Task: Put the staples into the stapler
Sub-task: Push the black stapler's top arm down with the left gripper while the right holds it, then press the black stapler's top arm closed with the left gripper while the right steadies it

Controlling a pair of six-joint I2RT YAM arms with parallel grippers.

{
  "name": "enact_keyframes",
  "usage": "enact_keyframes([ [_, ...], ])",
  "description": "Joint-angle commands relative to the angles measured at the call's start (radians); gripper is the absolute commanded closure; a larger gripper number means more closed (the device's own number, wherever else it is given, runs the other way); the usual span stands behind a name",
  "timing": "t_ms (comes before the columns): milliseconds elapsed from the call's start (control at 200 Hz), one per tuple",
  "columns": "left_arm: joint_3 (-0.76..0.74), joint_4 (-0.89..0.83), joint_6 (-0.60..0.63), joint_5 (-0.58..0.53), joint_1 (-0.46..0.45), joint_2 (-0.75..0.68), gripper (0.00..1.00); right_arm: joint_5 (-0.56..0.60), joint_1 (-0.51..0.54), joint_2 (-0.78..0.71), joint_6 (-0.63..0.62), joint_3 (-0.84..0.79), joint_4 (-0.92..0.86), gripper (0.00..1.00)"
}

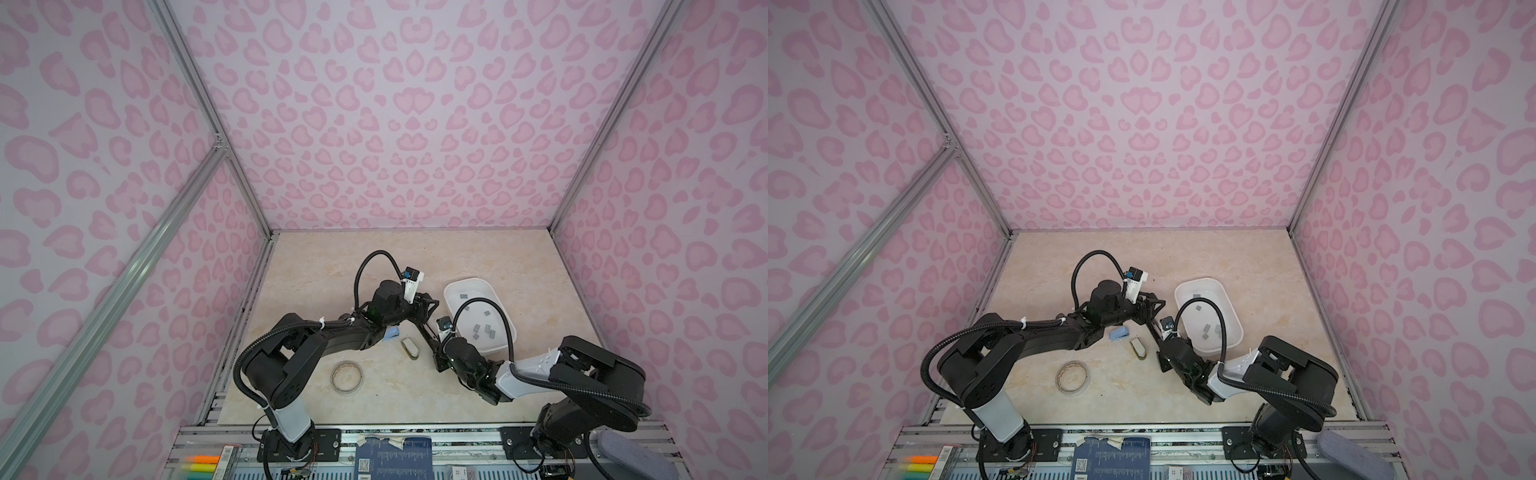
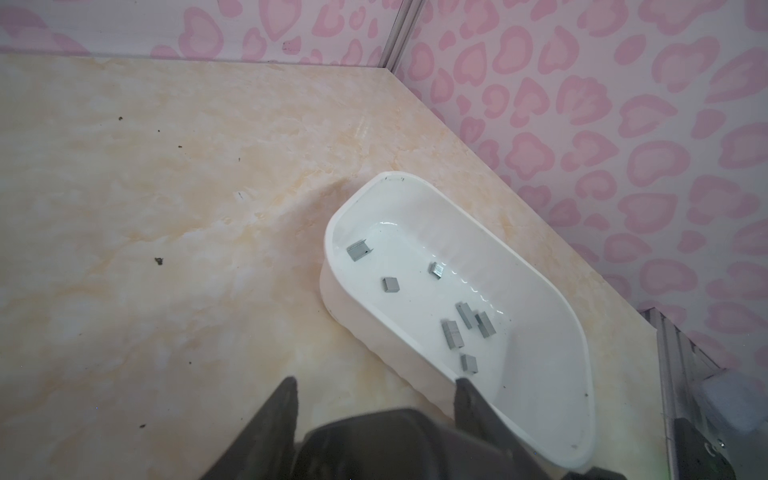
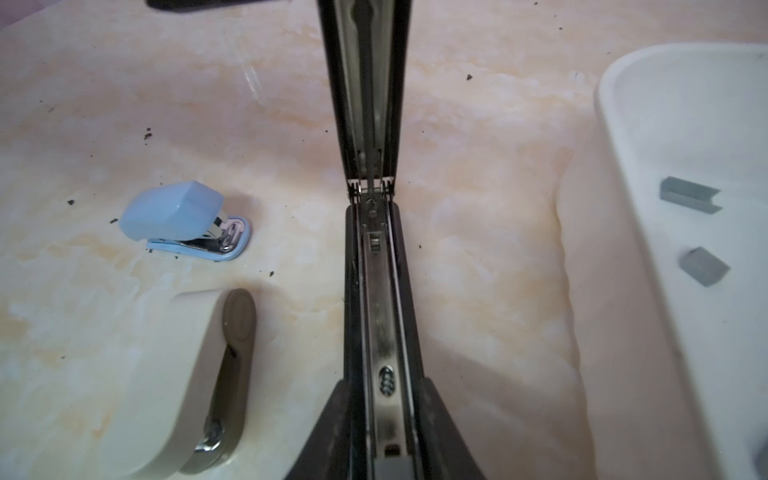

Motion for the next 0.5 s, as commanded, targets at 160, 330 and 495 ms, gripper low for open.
enact_keyframes([
  [160,-0.021,-0.007,0.043,-0.083,-0.016,-0.019,0.40,0.026,0.021,-0.044,-0.067,-0.062,0.105,0.66],
  [330,-0.024,-0.011,0.050,-0.090,-0.022,-0.025,0.40,0.017,0.020,-0.061,-0.083,-0.097,0.132,0.66],
  [495,-0.022,-0.012,0.050,-0.092,-0.024,-0.018,0.40,0.002,0.026,-0.055,-0.092,-0.102,0.147,0.76],
])
